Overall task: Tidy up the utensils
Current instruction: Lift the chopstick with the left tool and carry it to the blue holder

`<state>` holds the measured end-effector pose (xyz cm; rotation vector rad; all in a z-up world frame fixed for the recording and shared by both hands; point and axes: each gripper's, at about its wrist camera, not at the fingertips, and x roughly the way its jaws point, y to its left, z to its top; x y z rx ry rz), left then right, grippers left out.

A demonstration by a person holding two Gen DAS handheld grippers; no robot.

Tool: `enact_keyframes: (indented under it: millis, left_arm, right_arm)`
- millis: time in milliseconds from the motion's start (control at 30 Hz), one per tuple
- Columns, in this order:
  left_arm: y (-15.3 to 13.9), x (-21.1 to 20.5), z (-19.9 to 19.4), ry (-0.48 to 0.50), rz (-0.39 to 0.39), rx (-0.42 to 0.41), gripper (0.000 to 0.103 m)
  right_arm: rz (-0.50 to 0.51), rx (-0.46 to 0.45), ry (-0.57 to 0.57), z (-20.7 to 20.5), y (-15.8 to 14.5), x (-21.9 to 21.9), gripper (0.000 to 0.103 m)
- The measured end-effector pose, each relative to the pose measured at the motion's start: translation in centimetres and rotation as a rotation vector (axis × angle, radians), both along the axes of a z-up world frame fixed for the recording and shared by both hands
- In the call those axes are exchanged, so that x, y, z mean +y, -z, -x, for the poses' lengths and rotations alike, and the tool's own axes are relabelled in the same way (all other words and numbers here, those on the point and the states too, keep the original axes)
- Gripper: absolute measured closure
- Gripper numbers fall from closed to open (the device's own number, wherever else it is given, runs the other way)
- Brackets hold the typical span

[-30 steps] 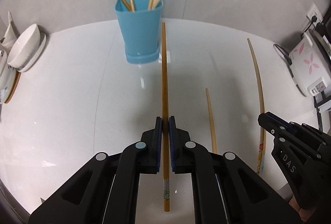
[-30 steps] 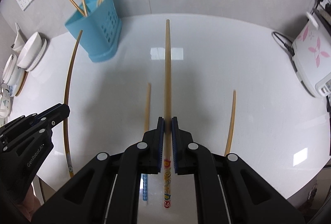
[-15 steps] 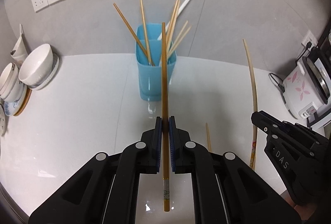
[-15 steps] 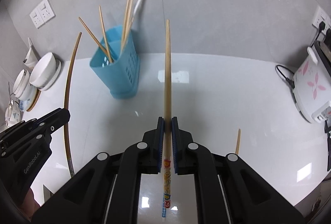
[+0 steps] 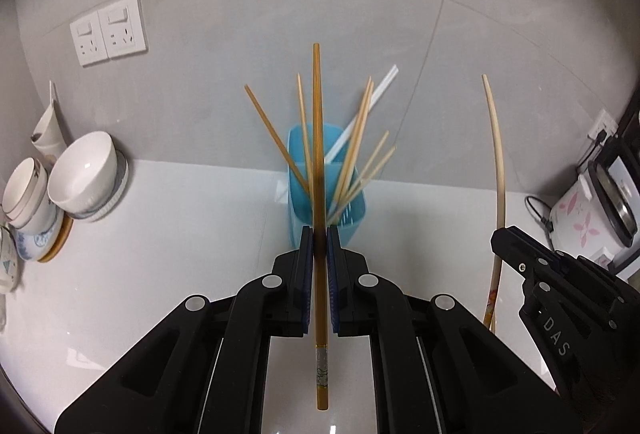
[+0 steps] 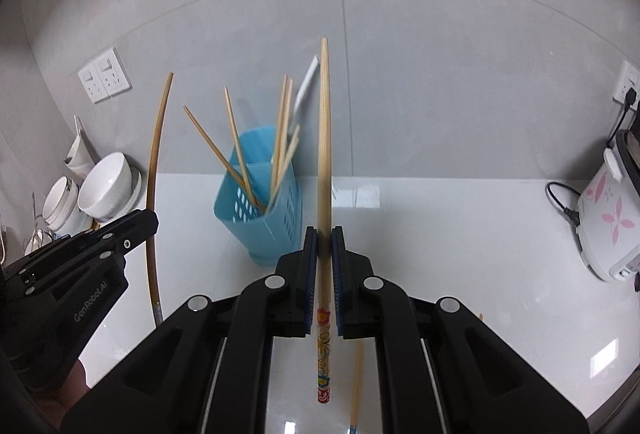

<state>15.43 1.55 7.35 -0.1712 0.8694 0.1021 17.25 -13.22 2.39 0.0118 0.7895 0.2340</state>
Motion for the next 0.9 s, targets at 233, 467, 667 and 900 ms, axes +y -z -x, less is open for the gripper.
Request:
enact_keyframes:
  millis: [233, 467, 667, 900]
  left_arm:
    - [-1.6, 1.6, -2.0, -0.024, 0.036, -0.113, 0.097]
    - [-2.0, 3.1, -4.3, -0.029, 0.072, -0.238, 0.097]
    - [-1.9, 3.0, -5.7, 0.009, 0.086, -0.358, 0.097]
    - [0.2, 2.6, -7.8, 0.044, 0.107, -0.415, 0.097]
  right_arm:
    - [-0.026, -0.060, -0.013, -1.3, -1.6, 1.2, 0.097]
    - [-0.069, -0.102, -0.021, -2.8, -2.3, 1.9, 0.097]
    - [-0.114, -0.139, -0.024, -3.6, -2.1, 1.8, 0.097]
    - [-0.130, -0.134, -0.009, -4.9, -0.7, 1.3, 0.097]
